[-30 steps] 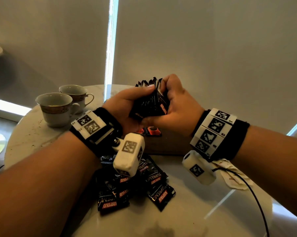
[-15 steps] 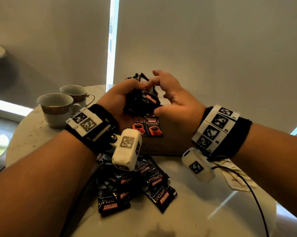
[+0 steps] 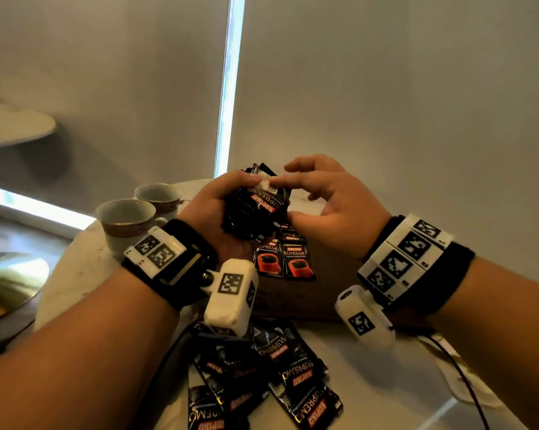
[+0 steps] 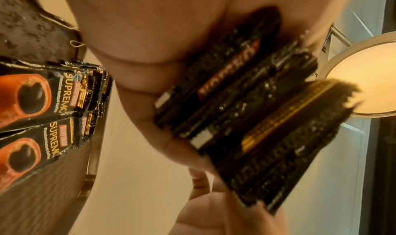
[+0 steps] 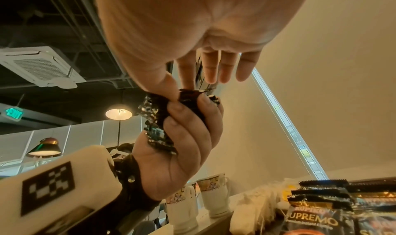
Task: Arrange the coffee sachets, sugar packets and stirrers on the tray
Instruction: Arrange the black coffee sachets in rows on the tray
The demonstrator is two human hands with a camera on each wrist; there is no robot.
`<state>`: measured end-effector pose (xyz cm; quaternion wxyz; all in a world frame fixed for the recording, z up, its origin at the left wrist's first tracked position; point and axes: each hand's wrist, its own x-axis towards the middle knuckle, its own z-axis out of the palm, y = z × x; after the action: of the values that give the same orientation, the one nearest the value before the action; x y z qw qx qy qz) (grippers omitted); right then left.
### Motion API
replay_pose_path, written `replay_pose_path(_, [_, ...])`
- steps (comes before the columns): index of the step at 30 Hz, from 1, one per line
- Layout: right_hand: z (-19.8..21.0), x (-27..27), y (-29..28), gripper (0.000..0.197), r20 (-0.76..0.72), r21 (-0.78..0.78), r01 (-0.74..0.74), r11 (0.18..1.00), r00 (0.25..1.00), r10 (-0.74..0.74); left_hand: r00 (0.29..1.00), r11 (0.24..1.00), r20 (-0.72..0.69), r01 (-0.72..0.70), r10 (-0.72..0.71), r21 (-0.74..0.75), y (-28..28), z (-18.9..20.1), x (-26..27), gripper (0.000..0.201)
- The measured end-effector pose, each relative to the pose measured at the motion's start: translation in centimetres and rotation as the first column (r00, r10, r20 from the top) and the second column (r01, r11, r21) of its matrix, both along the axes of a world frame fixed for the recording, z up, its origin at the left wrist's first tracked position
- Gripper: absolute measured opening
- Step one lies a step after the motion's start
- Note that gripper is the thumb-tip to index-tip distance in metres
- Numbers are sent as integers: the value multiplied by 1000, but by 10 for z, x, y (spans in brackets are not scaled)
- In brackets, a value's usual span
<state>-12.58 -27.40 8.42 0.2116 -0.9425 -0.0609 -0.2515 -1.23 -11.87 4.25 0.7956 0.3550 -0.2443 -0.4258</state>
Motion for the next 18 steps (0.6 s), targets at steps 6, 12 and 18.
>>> replay_pose_path(6, [-4, 6, -5, 43, 16, -69, -71, 995, 997, 73, 998, 1000, -54, 20, -18, 23, -2, 0, 5, 46])
replay_pose_path(12, [-5, 12, 0, 11, 163, 508, -54, 859, 986, -35, 998, 997, -39, -46, 48, 56, -5, -5, 10, 54])
replay_pose_path(18, [-5, 25, 5, 19, 29, 728, -6, 685, 999, -21, 988, 991, 71, 132, -134, 34, -6, -7, 11, 65])
